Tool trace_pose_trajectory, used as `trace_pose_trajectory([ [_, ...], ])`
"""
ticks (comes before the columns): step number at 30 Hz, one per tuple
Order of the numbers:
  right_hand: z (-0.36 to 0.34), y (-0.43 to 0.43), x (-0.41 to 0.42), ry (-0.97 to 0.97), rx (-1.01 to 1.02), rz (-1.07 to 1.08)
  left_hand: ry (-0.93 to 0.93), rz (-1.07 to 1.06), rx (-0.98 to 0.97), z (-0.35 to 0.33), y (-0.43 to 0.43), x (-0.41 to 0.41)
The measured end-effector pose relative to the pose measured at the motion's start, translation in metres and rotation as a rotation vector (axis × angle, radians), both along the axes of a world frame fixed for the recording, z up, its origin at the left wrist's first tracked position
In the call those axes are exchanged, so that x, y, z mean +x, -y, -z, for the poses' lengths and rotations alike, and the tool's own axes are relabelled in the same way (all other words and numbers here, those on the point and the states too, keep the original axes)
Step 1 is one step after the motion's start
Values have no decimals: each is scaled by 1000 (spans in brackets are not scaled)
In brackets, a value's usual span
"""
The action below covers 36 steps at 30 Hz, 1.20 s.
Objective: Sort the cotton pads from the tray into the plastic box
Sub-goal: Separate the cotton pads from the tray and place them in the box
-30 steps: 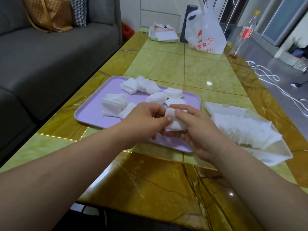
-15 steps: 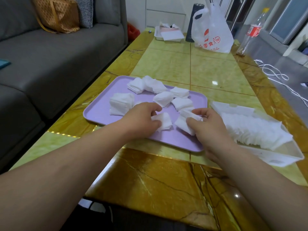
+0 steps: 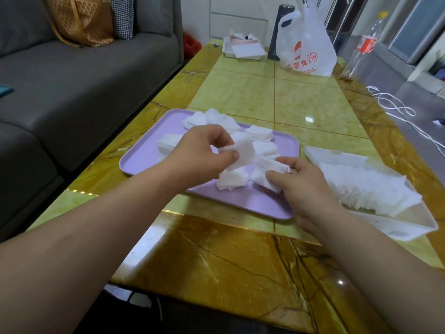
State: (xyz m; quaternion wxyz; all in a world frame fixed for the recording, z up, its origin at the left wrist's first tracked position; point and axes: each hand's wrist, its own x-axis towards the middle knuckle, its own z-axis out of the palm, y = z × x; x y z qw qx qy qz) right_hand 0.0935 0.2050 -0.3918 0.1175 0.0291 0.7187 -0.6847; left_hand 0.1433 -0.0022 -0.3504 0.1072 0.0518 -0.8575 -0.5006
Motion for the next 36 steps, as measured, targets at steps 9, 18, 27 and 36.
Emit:
trace_pose_trajectory([
  [9, -17, 4, 6, 21, -114, -300, 158, 216, 126, 3, -14, 6],
  [18, -20, 3, 10, -40, -45, -385, 161, 192, 58, 6, -11, 2],
  [27, -21, 2, 12, -98, -26, -391, 44, 114, -126, 13, -8, -5],
  [36, -7, 1, 8, -93, 16, -61, 250, 69, -359, 27, 5, -7],
])
